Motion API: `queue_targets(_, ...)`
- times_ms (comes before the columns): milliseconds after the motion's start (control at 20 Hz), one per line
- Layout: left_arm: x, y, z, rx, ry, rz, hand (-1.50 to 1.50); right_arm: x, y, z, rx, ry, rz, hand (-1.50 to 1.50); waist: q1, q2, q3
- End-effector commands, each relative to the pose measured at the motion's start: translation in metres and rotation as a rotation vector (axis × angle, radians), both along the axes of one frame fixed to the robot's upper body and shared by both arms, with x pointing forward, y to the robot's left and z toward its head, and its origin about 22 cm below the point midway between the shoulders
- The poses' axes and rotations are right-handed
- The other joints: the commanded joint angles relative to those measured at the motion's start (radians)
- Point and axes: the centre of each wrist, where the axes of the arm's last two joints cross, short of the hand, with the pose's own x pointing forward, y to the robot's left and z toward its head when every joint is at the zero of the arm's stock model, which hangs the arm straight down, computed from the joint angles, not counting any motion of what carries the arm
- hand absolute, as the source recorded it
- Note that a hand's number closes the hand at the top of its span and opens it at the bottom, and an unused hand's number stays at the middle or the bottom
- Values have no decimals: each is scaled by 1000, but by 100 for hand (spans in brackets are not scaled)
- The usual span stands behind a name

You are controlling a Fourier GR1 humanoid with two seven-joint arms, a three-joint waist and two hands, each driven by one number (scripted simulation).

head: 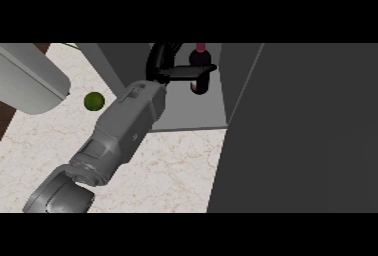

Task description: Pick up the wine, place it into the cabinet and close the cabinet

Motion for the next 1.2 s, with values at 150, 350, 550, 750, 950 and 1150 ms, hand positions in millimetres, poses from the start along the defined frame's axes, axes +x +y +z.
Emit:
queue_targets(150, -10, -1, -16, -41, 11, -55, -150, -29, -5, 36, 98, 23, 38, -150, 10, -13, 1)
queue_targets(350, -16, -1, -19, -111, 14, -125, -150, -32, -4, 34, 90, 40, 28, -150, 26, -22, 0)
queue_targets(550, -33, 7, -45, -115, 51, -156, -150, -33, -6, 36, 86, 27, 4, -150, 37, -24, 0)
queue_targets(750, -45, 0, -43, -135, 46, -208, -150, -27, -10, 42, 78, 21, -2, -150, 59, -23, 0)
queue_targets(950, -71, 4, -65, -169, 70, -195, -150, -27, -7, 37, 85, 31, -18, -150, 65, -23, 0)
queue_targets(1150, -100, 8, -86, -180, 108, -191, -150, -34, -9, 44, 93, 28, -18, -150, 55, -23, 0)
